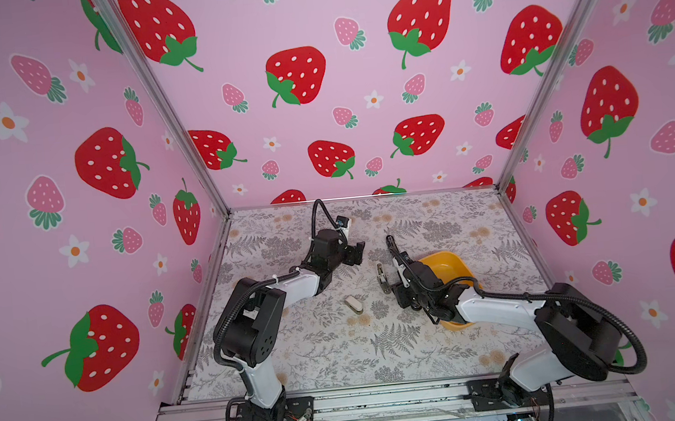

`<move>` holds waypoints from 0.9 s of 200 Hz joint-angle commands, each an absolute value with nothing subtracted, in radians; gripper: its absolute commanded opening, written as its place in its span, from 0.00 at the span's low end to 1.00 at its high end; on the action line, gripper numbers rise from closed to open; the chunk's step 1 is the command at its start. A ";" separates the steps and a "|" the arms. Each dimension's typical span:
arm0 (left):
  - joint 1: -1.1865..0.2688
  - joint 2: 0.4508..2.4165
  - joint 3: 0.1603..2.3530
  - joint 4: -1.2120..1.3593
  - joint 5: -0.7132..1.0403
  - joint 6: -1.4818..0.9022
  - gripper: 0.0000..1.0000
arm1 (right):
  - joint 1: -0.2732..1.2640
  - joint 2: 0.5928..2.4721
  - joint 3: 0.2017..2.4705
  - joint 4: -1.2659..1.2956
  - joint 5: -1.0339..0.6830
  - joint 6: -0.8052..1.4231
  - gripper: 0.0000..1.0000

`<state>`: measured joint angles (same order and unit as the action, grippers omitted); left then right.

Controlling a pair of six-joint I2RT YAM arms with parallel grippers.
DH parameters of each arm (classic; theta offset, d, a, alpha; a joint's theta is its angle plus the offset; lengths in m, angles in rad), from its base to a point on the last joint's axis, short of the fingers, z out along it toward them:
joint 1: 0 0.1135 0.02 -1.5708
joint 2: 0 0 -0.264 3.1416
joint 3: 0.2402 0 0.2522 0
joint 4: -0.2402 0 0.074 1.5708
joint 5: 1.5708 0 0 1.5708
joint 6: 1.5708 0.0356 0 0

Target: Load the staples into the stapler

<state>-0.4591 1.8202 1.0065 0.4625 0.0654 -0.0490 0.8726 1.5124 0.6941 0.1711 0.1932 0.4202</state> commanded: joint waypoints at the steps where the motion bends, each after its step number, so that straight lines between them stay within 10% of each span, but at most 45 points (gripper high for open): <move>1: -0.464 1.847 1.063 0.441 0.089 -0.038 0.88 | 0.883 1.550 0.734 0.203 0.177 0.414 0.50; 180: -0.497 1.973 1.172 0.339 0.094 -0.007 0.87 | 0.895 1.702 0.732 0.273 0.160 0.423 0.51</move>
